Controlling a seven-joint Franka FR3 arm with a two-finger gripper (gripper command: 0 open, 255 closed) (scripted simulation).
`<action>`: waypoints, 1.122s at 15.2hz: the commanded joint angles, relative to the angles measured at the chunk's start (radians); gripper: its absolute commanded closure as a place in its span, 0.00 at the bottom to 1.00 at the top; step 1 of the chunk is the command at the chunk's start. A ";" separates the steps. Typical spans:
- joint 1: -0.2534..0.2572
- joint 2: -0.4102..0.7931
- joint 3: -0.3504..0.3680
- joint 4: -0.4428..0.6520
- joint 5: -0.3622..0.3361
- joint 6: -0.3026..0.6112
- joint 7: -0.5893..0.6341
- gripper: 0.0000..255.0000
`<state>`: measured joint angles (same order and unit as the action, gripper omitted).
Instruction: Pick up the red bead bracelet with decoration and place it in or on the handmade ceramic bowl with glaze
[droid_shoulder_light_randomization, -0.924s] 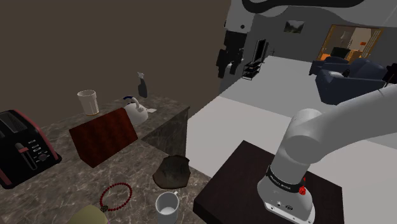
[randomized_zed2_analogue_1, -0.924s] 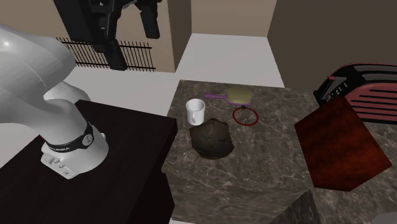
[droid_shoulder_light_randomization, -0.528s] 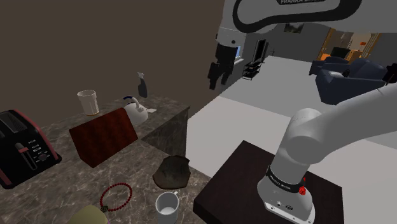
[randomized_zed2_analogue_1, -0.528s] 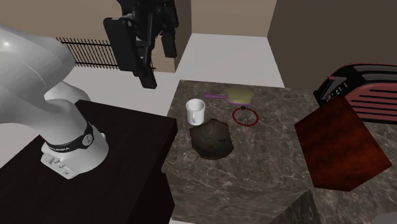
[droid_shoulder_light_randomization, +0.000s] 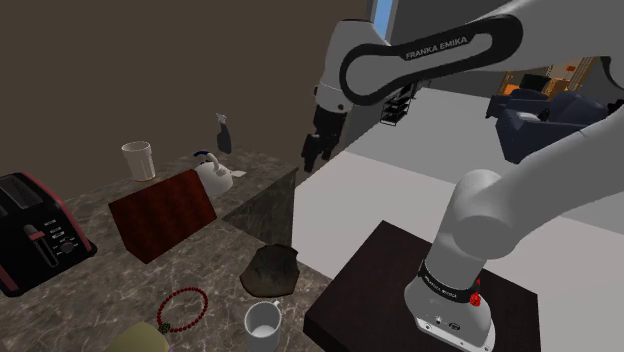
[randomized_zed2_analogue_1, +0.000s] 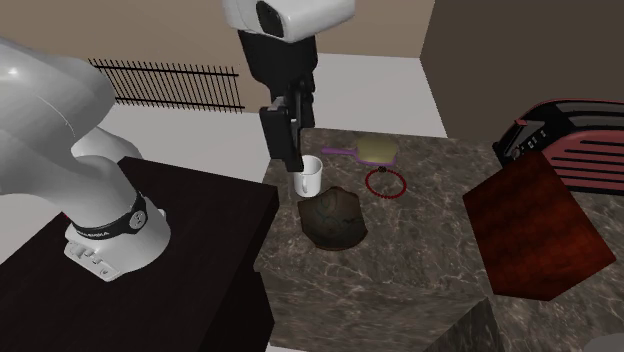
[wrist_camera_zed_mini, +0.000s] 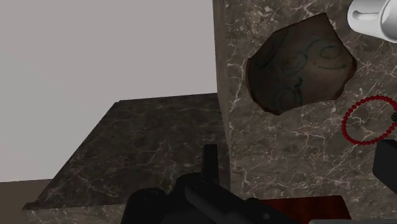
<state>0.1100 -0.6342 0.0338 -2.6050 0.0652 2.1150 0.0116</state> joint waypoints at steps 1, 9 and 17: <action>0.016 0.047 0.012 -0.026 0.010 0.093 -0.005 0.00; 0.077 0.300 0.079 -0.067 0.039 0.455 -0.004 0.00; 0.099 0.627 0.150 0.001 -0.047 0.781 0.066 0.00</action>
<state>0.2077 -0.0555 0.1749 -2.6216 0.0442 2.8550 0.0567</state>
